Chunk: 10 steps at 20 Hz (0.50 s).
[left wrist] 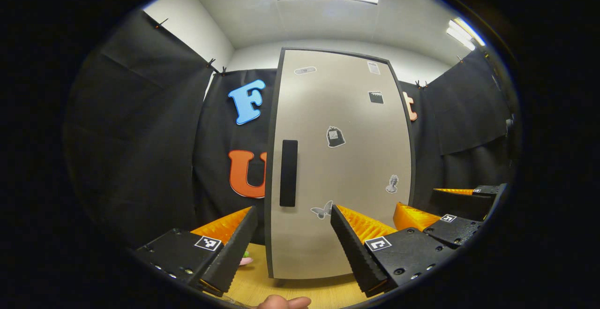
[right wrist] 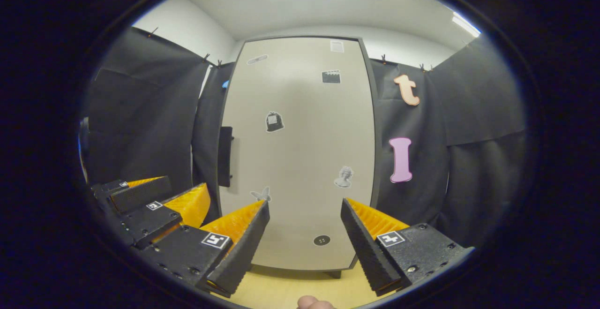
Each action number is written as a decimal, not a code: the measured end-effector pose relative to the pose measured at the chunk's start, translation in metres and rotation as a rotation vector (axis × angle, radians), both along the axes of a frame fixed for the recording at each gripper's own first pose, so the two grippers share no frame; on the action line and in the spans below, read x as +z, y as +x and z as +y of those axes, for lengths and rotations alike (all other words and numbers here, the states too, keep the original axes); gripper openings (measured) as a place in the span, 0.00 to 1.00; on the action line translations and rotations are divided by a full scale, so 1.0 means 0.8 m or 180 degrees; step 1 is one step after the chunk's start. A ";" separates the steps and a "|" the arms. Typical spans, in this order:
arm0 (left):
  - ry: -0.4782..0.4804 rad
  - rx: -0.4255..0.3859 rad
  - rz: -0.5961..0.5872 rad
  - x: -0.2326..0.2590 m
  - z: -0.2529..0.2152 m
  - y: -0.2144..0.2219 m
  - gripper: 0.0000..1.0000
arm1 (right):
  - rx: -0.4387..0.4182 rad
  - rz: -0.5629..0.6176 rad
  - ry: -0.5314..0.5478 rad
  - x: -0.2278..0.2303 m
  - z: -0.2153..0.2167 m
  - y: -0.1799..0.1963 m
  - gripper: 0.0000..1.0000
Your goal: Open the cabinet door with the right hand, grasp the bottle in the cabinet with the left hand and place it on the coaster, then close the cabinet door with the right hand.
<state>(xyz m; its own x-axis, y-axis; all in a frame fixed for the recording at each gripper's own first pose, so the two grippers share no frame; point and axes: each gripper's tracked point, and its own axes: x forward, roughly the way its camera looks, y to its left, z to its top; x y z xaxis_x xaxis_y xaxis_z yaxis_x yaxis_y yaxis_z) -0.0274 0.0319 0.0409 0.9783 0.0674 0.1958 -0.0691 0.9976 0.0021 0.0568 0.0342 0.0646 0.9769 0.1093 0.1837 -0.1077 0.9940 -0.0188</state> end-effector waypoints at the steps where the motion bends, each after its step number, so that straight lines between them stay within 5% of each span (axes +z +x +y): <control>1: 0.0003 -0.0019 -0.0020 0.001 -0.002 0.000 0.95 | -0.0018 -0.0018 -0.0001 0.002 -0.002 -0.001 0.99; 10: 0.0168 0.0018 -0.0181 0.016 -0.006 -0.005 0.95 | -0.0090 -0.0053 0.0073 0.008 -0.010 0.004 0.99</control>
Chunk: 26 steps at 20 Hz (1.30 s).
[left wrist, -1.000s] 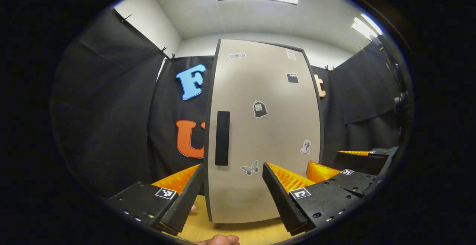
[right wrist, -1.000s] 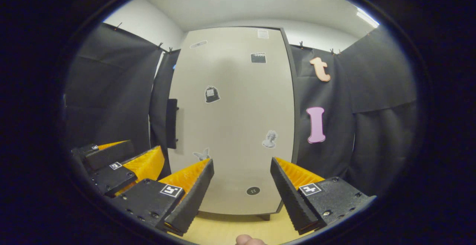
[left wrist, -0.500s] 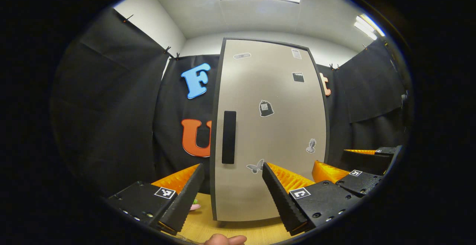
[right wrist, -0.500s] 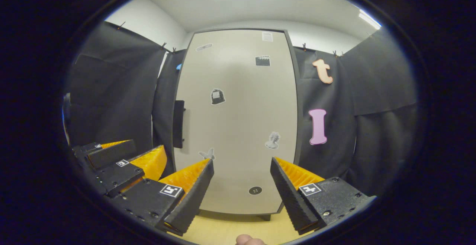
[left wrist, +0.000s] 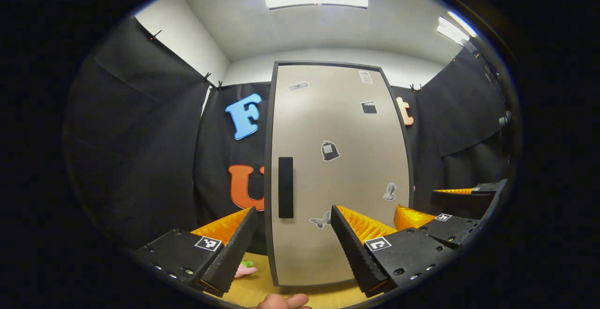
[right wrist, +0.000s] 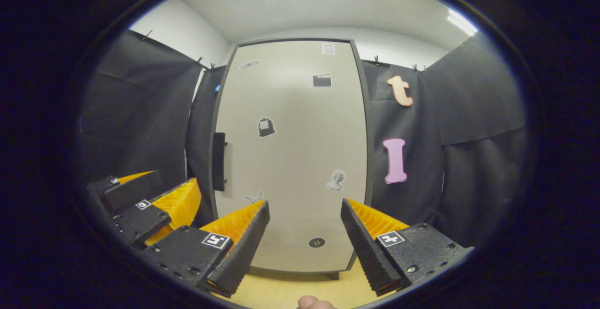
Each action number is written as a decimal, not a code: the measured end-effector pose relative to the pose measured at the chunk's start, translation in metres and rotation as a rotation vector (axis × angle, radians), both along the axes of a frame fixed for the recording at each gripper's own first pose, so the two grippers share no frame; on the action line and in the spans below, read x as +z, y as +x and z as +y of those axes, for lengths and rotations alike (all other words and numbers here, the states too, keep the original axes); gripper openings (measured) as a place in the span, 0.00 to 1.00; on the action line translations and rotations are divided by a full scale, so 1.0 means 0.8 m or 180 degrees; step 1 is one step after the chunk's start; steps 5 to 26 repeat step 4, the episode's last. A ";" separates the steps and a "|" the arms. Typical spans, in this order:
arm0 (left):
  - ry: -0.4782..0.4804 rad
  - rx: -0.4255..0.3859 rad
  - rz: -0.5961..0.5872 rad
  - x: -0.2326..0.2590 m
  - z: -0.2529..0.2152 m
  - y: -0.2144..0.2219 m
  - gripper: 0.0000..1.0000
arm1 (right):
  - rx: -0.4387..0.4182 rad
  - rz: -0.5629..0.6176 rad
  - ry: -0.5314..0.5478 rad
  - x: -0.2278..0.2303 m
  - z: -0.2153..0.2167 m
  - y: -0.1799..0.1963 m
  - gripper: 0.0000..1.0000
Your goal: Open the cabinet door with the right hand, grasp the bottle in the cabinet with the left hand and place it on the coaster, then close the cabinet door with the right hand.
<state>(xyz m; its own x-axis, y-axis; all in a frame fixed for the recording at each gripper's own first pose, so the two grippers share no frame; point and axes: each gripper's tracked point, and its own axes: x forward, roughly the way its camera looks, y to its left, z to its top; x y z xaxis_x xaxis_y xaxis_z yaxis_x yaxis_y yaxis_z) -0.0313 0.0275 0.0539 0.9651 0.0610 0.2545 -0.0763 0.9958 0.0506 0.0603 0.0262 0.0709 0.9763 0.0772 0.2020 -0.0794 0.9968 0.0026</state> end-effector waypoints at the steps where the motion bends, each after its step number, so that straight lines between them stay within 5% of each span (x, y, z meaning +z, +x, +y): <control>1: -0.0005 0.0005 0.0014 -0.001 0.001 0.000 0.95 | -0.0002 0.0003 0.0001 -0.002 0.000 0.001 0.99; 26: -0.0038 -0.0014 0.0139 -0.008 0.001 0.001 0.95 | 0.0017 0.0068 0.0026 -0.008 0.003 0.004 0.99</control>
